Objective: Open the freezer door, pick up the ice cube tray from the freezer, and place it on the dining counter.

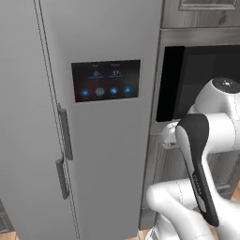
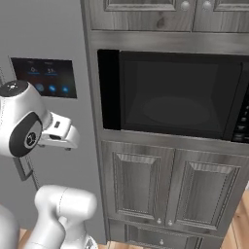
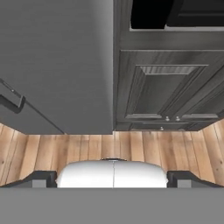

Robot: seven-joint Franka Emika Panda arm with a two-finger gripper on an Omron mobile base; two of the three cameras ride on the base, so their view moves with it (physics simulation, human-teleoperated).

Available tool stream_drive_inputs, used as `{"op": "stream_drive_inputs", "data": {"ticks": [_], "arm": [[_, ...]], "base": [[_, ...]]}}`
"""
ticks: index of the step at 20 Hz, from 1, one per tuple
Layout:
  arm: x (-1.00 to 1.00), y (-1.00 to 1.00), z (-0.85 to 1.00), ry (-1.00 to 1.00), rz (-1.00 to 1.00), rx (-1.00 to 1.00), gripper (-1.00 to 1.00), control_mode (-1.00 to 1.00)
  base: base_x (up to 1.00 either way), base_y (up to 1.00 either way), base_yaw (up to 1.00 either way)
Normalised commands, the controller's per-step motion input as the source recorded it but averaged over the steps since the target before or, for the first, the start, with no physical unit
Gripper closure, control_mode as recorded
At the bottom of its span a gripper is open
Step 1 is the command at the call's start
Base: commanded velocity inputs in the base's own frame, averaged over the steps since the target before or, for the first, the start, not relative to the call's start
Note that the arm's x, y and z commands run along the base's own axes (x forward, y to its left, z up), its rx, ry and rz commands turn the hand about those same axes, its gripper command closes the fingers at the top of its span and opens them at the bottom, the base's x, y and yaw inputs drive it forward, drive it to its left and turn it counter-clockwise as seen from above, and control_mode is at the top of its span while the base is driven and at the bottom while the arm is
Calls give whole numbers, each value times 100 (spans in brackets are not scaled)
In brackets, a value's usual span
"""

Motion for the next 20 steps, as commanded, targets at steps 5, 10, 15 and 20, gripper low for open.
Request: {"op": "stream_drive_inputs", "data": {"ticks": [5, 10, 15, 20], "arm": [[0, 64, -5, -16, 0, -2, -100, -100], [0, 81, -2, -30, 0, -2, -100, -100], [2, 71, -10, -28, 0, 0, -100, -100], [13, 60, -8, -26, 0, 0, -100, -100]], "base": [[0, 0, 0], [0, 0, 0], [0, 0, 0], [0, 0, 0]]}}
